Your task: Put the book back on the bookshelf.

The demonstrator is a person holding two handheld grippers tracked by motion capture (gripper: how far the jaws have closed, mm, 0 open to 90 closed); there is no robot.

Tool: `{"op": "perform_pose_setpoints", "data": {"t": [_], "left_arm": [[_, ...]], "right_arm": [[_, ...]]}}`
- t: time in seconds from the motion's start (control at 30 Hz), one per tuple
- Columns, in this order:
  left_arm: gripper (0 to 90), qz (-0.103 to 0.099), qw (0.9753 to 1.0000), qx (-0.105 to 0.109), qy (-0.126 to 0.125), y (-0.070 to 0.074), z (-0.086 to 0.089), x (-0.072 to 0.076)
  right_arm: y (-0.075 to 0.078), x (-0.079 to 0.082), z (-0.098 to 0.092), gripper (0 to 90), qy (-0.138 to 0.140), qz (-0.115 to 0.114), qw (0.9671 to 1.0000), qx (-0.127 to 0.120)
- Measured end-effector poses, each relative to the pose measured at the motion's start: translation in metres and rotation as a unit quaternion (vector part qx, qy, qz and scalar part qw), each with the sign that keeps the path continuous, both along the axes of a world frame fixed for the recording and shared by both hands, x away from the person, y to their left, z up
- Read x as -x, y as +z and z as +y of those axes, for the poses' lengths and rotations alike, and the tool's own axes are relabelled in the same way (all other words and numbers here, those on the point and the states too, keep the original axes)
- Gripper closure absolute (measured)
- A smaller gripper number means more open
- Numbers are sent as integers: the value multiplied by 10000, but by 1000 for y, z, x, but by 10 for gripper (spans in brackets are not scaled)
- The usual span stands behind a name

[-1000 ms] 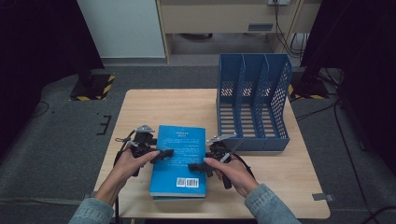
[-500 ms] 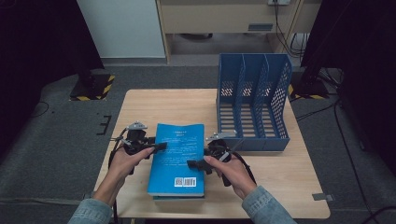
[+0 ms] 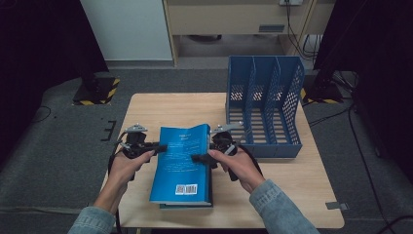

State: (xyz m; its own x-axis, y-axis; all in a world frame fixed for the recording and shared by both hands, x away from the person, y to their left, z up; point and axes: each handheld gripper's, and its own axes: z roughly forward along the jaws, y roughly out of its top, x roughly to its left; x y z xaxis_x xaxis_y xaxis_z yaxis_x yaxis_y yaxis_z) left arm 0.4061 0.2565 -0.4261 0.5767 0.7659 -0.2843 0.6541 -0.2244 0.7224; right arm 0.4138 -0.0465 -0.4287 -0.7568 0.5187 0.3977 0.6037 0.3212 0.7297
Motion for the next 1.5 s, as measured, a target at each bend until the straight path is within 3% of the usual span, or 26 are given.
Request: {"op": "perform_pose_setpoints", "data": {"t": [0.2, 0.37, 0.6, 1.07, 1.3, 1.5], "left_arm": [[720, -70, 9999, -104, 115, 4, 3, 0], [738, -138, 9997, -165, 117, 13, 5, 0], [763, -249, 9993, -190, 182, 27, 4, -5], [772, -306, 9993, -175, 83, 37, 3, -5], [779, -530, 9984, -209, -5, 60, 0, -7], [780, -557, 9982, -194, -124, 68, 0, -10]], "right_arm": [[11, -8, 11, 252, 177, -10, 9996, 237], [13, -14, 11, 297, 210, 27, 9996, 178], [23, -22, 11, 323, 209, -112, 9995, 212], [30, -31, 11, 388, 282, 154, 9992, 252], [47, -36, 6, 445, 200, -46, 9995, 250], [65, -37, 3, 465, 207, -271, 9989, 332]]}}
